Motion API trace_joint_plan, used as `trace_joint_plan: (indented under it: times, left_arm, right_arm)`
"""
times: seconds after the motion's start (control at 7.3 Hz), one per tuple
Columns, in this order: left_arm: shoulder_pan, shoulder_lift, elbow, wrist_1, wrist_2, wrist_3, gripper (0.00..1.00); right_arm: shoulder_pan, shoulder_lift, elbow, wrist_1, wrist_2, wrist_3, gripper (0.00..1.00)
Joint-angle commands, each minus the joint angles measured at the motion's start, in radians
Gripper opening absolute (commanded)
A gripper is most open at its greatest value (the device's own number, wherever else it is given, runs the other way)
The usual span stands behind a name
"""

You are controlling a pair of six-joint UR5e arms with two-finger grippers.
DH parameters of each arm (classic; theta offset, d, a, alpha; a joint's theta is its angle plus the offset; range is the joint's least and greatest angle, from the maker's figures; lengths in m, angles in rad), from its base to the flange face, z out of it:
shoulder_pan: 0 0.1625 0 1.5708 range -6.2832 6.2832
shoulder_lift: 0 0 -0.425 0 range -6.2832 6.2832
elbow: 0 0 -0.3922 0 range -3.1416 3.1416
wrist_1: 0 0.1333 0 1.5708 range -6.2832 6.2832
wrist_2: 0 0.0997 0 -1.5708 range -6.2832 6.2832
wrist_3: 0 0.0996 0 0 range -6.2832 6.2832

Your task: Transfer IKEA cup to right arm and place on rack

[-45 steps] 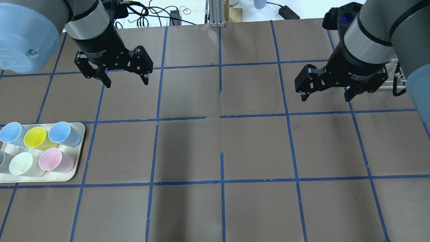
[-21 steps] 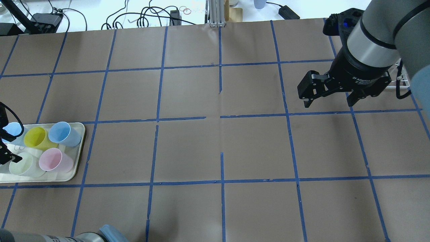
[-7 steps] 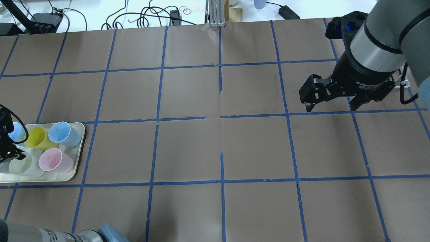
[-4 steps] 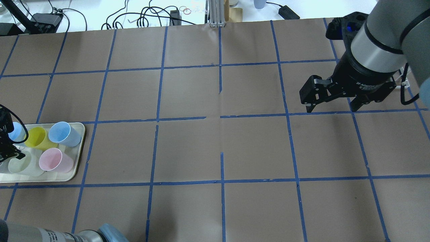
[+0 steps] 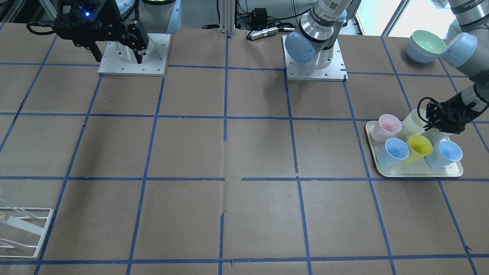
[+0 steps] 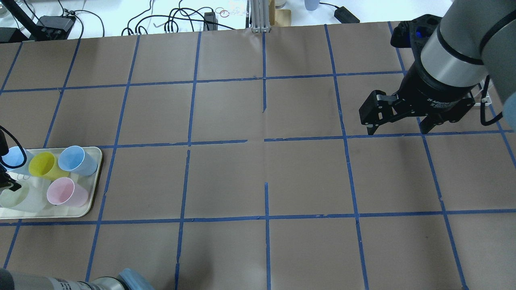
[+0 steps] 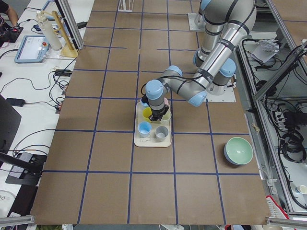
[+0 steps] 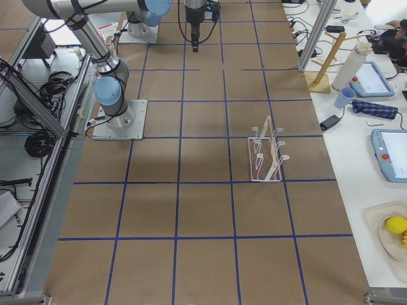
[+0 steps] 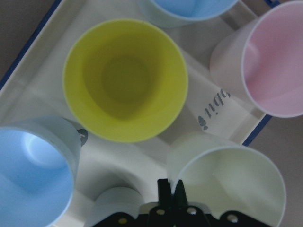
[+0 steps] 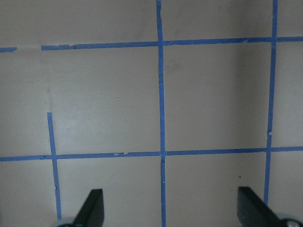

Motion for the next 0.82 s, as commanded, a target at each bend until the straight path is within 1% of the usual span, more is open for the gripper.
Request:
trace_joint_plan:
  times: [0.0,0.14,0.27,0.41,0.55,0.68]
  left_arm:
    - [-0.006,0.037,0.117,-0.233,0.002,-0.069,0.0]
    - [-0.012,0.057,0.17,-0.359,-0.049,-0.162,0.0]
    - [-0.025,0.081,0.213,-0.501,-0.138,-0.295,0.0]
    - [-0.048,0.104,0.238,-0.58,-0.189,-0.378,0.0]
    - [-0.072,0.126,0.241,-0.683,-0.282,-0.449,0.0]
    - [-0.092,0.147,0.241,-0.779,-0.397,-0.524,0.0]
  right_arm:
    - [0.002,-0.01,-0.003,-0.001,0.01,0.0,1.0]
    - [0.002,-0.032,-0.003,-0.001,0.011,0.0,1.0]
    - [0.002,-0.055,-0.002,0.0,0.011,-0.002,1.0]
    - [0.002,-0.072,0.001,0.009,0.014,-0.002,1.0]
    - [0.003,-0.068,0.003,0.029,0.029,0.006,1.0]
    - [0.003,-0.065,0.001,0.046,0.076,-0.003,1.0]
